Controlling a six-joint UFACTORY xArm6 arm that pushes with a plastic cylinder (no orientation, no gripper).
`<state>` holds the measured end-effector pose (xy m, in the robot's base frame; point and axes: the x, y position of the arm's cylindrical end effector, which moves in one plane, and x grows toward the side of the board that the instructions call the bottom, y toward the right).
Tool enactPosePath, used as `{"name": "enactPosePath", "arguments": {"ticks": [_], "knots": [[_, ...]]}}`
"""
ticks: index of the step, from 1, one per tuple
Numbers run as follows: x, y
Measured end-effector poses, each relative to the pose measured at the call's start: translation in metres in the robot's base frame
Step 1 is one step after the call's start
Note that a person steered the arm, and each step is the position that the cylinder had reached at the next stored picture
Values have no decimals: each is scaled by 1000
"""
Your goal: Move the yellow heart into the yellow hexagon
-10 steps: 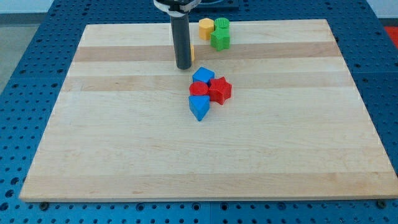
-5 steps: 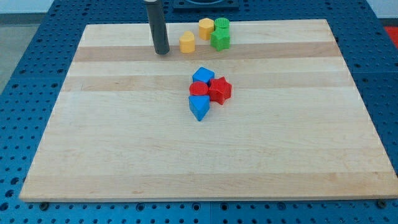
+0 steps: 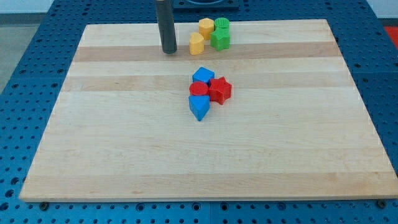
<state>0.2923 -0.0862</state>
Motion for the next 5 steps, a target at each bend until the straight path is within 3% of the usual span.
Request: {"name": "enactPosePath", "arguments": {"ticks": [2,5], "knots": [[1,51],[-28,61]]}}
